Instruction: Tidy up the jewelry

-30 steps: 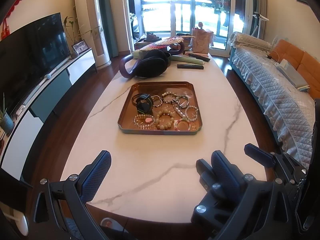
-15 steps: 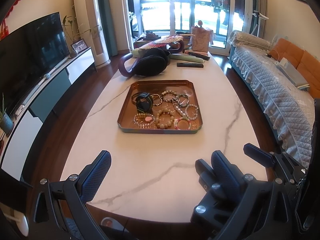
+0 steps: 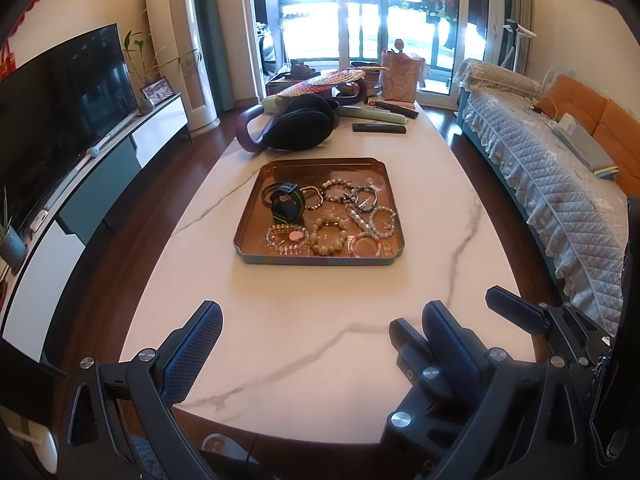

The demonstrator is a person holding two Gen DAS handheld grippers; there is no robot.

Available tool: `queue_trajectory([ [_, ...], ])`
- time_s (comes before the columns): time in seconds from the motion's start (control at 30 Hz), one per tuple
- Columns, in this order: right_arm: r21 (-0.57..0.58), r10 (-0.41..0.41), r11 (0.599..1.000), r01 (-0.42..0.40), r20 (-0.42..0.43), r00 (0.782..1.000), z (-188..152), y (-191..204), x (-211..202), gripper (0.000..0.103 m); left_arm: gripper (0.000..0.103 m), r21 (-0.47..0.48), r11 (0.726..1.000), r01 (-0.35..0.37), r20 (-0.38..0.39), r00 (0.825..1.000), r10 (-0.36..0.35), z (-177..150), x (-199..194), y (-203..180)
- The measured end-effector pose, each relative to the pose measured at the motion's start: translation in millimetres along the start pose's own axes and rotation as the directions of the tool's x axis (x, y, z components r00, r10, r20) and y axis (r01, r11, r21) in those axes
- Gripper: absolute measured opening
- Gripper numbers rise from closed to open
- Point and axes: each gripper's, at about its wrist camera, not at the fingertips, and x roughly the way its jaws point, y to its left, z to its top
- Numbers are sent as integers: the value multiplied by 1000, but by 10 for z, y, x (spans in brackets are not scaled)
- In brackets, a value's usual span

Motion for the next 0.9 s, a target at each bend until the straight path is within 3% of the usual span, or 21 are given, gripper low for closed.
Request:
queue_trajectory([
  [0.9, 5, 3, 1000, -3, -9, 1000, -14, -17, 19, 83, 100, 5, 1000, 3, -6, 1000, -3, -37, 14, -24],
])
